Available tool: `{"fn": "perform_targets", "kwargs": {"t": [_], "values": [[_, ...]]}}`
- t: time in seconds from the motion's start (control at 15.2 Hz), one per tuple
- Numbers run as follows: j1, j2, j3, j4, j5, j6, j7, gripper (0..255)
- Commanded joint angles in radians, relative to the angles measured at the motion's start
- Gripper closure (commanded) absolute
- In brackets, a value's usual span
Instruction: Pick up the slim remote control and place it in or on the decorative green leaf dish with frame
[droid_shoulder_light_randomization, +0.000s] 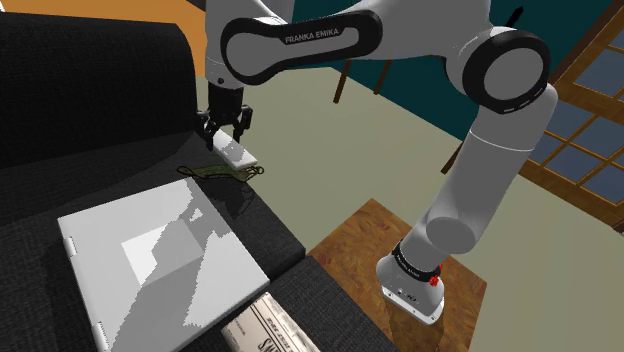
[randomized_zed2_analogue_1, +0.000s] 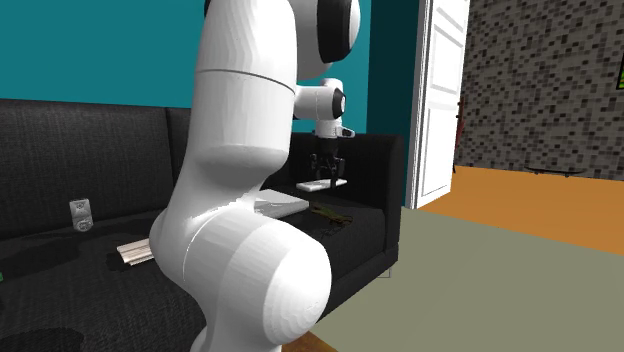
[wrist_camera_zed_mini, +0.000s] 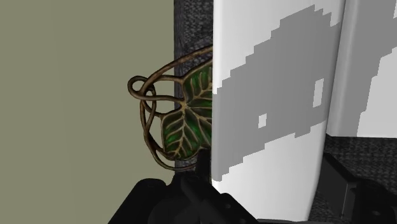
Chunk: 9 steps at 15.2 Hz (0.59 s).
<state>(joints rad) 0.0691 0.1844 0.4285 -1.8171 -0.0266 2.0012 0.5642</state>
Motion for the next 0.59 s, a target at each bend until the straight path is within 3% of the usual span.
{"fn": "perform_targets", "kwargs": {"t": [0.0,0.53], "values": [[0.0,0.008,-0.001,-0.018,-0.004,0.025,0.001,255],[0.005,0.045,-0.006,-0.078,-0.022,0.119,0.01,255]]}}
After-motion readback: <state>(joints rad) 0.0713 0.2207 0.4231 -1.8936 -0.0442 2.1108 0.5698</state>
